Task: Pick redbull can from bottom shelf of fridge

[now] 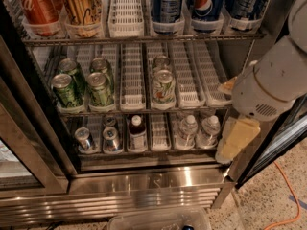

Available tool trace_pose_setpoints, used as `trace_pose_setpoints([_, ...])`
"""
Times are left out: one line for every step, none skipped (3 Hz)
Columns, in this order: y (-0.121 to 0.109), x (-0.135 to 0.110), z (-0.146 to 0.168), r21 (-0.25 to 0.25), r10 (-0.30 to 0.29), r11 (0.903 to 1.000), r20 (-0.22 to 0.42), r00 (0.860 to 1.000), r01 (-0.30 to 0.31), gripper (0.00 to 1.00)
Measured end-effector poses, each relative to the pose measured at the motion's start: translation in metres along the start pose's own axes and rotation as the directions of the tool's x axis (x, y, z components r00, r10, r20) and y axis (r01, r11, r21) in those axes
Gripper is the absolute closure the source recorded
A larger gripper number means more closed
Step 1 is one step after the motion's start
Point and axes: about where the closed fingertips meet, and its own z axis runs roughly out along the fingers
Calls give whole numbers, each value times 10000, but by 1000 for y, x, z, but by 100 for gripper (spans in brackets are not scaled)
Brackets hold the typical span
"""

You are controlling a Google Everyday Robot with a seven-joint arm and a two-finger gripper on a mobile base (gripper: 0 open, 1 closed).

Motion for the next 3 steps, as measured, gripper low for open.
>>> trace_pose_setpoints([47, -12, 44, -1371, -157, 9901, 1031, 9945, 299, 0])
trace_pose_setpoints([107, -44, 87, -3023, -147, 9484, 2608, 9653, 961, 0])
trace_pose_setpoints([147, -85, 105, -3989, -27, 8989, 4090, 9125, 1815, 0])
